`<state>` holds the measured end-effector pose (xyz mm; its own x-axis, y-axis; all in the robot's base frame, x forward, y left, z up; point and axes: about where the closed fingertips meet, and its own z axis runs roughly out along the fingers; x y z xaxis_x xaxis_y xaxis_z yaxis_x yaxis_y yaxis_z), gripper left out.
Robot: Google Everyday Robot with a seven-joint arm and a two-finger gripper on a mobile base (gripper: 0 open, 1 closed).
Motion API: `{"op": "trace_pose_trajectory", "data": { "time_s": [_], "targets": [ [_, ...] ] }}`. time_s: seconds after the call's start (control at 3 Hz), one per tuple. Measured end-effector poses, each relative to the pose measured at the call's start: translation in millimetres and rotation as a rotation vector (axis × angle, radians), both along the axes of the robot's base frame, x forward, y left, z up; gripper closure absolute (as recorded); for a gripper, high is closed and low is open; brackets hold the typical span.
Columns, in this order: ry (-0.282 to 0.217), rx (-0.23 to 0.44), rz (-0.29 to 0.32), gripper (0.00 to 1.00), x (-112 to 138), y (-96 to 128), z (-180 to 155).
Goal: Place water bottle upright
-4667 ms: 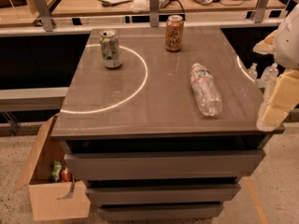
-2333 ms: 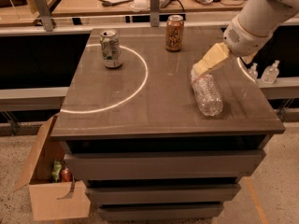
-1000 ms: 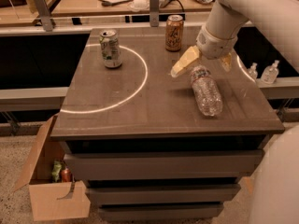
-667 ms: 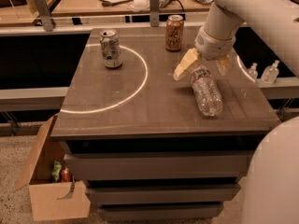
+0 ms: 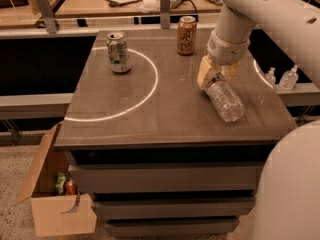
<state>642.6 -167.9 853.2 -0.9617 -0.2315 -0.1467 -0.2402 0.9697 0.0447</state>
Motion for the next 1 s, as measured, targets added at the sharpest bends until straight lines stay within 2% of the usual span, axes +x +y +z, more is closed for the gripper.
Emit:
{"op": "trace_pose_trajectory", "data": {
  "time_s": [0.33, 0.67, 1.0],
  "targets": [
    [-0.097, 0.054, 0.092, 0.86, 9, 10, 20],
    [-0.244, 0.176, 0.238, 1.0, 20, 27, 41],
    [-0.459, 0.376, 0.355, 1.0, 41, 49, 69]
  ]
}}
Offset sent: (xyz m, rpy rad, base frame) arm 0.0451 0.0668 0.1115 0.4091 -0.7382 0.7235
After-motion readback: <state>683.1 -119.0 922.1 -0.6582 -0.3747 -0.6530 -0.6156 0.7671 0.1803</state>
